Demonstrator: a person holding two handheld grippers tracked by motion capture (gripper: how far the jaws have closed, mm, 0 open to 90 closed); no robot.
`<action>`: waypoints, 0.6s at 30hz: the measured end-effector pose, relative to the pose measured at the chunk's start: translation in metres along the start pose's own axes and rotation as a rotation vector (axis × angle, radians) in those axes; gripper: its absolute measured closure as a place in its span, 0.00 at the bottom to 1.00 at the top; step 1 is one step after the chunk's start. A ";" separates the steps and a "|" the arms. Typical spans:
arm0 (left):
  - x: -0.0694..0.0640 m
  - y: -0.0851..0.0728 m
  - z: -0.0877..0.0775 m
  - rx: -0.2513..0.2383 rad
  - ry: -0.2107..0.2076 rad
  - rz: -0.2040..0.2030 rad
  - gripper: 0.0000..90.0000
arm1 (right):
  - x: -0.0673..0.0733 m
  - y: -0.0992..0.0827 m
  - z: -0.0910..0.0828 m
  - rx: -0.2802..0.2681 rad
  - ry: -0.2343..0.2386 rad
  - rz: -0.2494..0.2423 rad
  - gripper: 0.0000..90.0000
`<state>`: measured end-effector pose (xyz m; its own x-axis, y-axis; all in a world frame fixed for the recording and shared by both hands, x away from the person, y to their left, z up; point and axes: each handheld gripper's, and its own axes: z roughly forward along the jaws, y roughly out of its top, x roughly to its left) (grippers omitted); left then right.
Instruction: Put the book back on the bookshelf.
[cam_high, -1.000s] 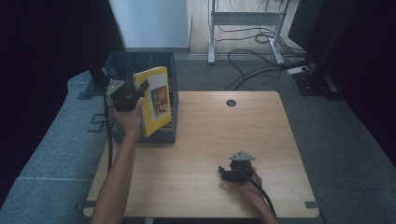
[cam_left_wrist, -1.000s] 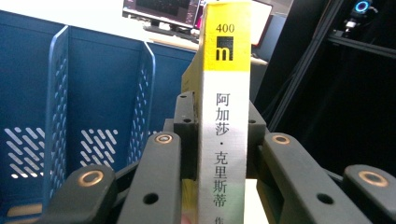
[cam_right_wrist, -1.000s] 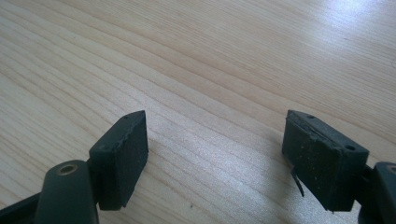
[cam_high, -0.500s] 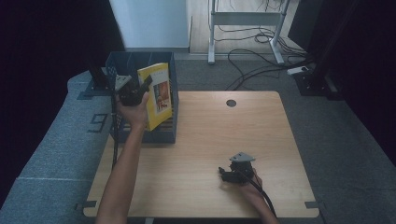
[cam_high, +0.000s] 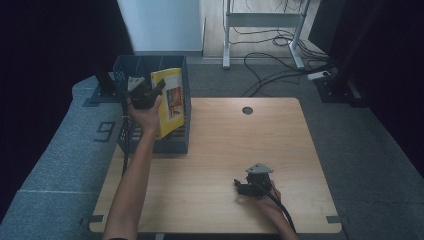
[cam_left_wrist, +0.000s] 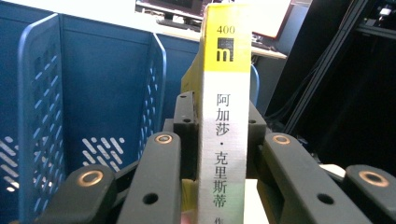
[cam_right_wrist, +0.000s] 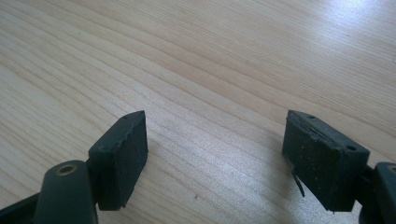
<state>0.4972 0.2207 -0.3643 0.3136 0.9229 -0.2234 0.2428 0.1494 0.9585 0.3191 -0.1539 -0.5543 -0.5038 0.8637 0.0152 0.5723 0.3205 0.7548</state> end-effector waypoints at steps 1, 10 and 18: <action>0.000 0.000 0.002 -0.004 0.000 -0.006 0.83 | 0.000 0.000 0.000 0.000 -0.001 0.000 0.24; -0.004 0.002 0.016 -0.006 0.003 0.017 0.83 | 0.000 0.000 0.000 0.000 -0.001 0.000 0.24; -0.005 -0.008 0.026 0.004 0.020 0.025 0.83 | 0.000 -0.001 -0.001 0.000 -0.002 0.003 0.24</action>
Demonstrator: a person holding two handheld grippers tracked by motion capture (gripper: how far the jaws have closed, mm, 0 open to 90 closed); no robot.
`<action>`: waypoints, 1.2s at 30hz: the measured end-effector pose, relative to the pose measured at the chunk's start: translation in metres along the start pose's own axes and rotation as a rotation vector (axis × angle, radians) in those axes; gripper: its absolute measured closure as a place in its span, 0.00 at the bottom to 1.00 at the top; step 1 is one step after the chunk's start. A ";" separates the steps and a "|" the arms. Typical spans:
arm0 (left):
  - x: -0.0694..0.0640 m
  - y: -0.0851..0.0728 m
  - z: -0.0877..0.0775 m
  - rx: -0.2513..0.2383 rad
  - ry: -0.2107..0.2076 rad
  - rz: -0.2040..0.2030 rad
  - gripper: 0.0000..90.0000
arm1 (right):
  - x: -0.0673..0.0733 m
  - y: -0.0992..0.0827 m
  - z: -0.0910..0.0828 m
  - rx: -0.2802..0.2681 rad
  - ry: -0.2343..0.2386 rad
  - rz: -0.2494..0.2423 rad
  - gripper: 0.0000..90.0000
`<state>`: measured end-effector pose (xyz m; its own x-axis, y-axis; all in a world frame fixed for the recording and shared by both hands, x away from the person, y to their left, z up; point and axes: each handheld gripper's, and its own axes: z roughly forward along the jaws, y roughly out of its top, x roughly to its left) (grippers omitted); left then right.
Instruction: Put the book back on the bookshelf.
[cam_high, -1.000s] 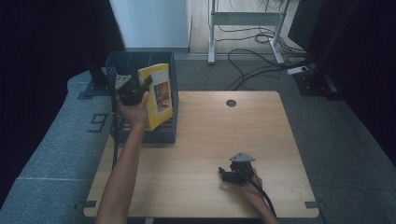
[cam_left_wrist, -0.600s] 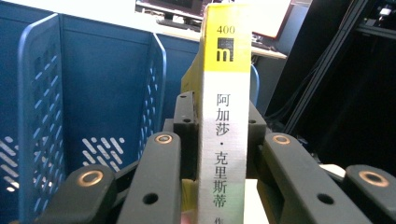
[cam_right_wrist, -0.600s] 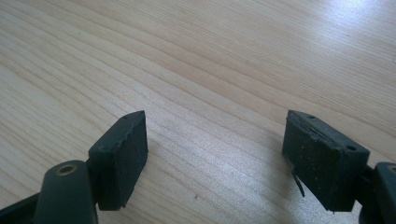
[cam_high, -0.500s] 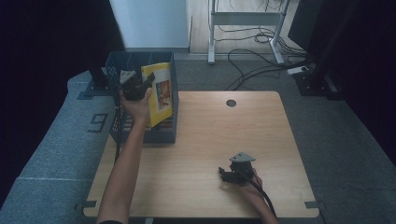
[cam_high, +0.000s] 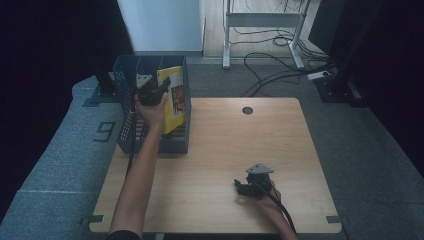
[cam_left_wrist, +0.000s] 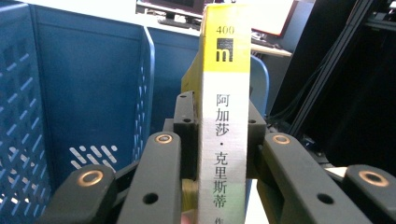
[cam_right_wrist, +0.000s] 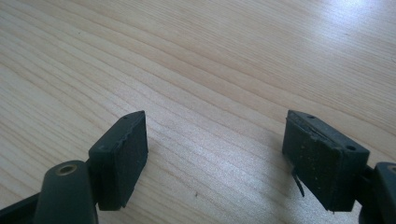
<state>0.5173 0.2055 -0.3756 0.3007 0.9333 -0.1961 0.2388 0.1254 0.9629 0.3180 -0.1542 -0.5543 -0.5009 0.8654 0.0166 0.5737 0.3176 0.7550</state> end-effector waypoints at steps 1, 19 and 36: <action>0.000 -0.001 0.001 0.003 -0.001 -0.001 0.83 | 0.000 0.000 0.000 0.000 0.000 0.001 0.24; -0.001 -0.029 0.018 0.027 0.028 0.015 0.83 | 0.001 -0.001 -0.001 0.002 -0.004 0.001 0.24; 0.000 -0.032 -0.005 0.067 0.002 0.000 0.81 | 0.002 -0.002 -0.002 0.002 -0.005 -0.001 0.24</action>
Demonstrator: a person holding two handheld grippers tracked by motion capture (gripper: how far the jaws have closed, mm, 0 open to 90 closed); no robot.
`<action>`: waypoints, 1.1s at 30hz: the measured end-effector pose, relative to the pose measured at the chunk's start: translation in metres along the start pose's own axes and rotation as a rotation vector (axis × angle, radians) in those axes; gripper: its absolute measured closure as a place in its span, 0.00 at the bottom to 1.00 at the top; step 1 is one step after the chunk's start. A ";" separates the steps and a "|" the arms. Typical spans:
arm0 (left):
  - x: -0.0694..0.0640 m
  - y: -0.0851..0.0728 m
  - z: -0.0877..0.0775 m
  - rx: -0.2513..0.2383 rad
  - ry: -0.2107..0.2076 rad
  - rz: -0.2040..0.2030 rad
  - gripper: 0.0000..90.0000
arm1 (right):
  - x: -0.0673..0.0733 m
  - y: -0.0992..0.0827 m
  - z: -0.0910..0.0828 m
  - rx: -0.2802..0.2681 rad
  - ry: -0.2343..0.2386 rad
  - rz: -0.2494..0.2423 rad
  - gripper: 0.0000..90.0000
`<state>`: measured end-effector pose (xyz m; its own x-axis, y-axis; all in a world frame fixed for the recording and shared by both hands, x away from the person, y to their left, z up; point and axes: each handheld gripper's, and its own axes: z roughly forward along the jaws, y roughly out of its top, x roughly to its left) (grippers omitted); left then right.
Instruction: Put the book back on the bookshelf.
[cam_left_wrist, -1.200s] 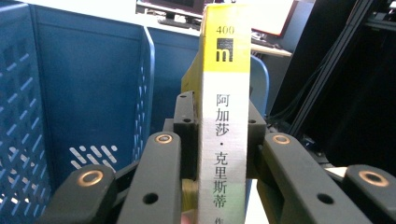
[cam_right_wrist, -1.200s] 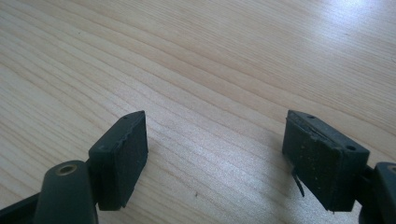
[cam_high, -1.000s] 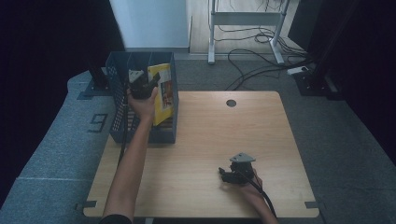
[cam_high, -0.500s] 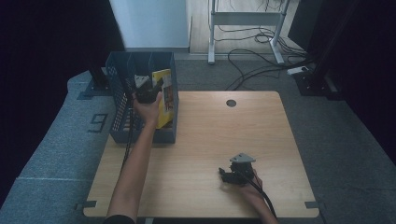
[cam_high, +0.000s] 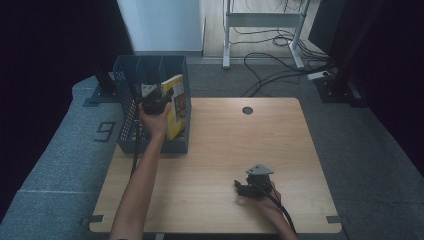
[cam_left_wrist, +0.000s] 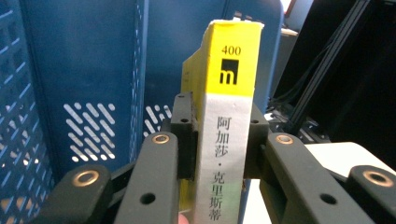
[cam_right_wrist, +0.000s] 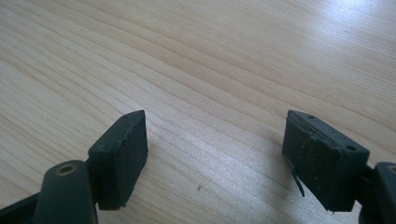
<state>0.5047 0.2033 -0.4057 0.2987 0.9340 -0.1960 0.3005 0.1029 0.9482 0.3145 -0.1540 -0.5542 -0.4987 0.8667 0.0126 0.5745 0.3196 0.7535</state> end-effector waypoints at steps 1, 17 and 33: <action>0.000 0.000 -0.002 0.002 0.000 0.002 0.81 | 0.000 0.000 0.000 -0.001 0.000 0.000 0.24; -0.013 -0.013 -0.040 0.076 -0.022 0.063 0.79 | 0.001 -0.001 -0.001 -0.001 0.002 -0.001 0.24; -0.016 -0.029 -0.054 0.087 -0.044 0.084 0.75 | 0.001 -0.001 -0.001 0.002 0.004 -0.002 0.24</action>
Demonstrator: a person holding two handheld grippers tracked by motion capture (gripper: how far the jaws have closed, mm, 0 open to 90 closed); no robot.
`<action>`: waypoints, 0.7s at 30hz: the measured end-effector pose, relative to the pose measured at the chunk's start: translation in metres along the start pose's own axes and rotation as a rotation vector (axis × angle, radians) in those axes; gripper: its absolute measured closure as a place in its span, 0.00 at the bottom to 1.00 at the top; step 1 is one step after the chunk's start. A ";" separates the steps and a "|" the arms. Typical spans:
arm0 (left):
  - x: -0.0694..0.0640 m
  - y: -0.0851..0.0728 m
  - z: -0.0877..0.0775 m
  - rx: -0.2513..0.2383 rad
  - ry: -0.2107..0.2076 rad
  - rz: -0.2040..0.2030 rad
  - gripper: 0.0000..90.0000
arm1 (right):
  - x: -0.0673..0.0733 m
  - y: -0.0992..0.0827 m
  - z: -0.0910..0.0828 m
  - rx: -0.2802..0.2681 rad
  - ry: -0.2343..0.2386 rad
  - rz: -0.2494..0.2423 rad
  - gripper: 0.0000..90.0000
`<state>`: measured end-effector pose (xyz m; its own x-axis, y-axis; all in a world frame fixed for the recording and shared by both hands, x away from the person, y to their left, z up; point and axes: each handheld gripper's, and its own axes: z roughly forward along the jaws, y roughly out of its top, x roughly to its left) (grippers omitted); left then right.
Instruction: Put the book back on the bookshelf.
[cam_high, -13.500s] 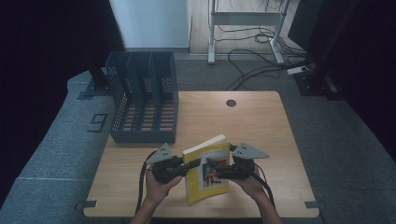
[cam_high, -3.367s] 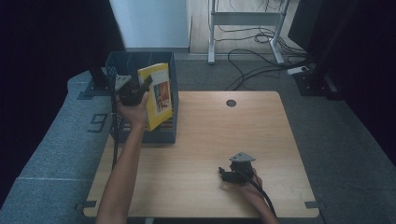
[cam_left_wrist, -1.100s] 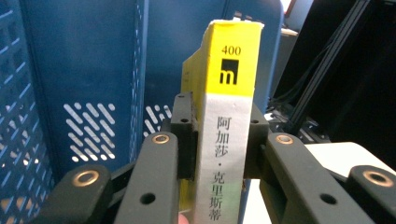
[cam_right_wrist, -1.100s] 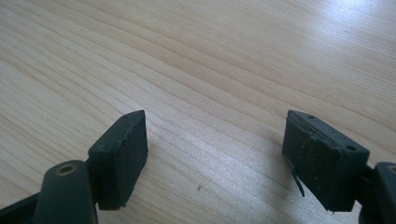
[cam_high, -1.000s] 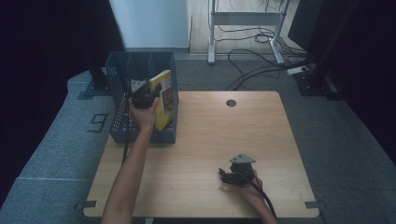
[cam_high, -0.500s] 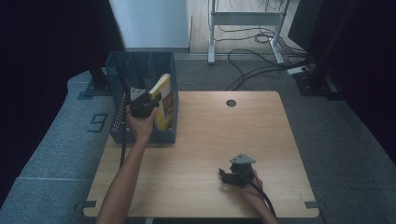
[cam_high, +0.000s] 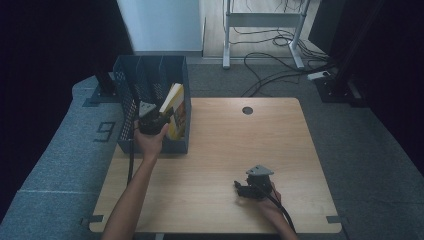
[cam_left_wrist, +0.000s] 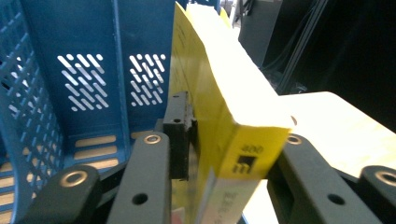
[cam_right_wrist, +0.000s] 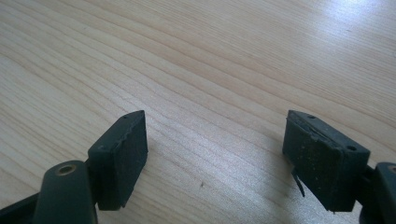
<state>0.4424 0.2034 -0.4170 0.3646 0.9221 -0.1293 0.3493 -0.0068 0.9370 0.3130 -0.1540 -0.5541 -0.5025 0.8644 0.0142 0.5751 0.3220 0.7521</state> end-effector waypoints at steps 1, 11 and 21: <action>-0.001 0.000 0.002 0.004 0.004 0.006 0.74 | 0.000 0.000 0.000 0.000 0.000 0.000 0.24; -0.004 0.007 0.020 0.025 0.071 0.053 0.73 | 0.000 0.000 0.000 0.000 0.000 -0.001 0.24; -0.002 0.006 0.021 0.038 0.056 0.054 0.77 | 0.000 0.000 0.000 0.000 -0.001 -0.002 0.24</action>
<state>0.4620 0.1937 -0.4178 0.3350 0.9403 -0.0594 0.3631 -0.0706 0.9291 0.3130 -0.1540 -0.5542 -0.5032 0.8641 0.0122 0.5739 0.3236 0.7522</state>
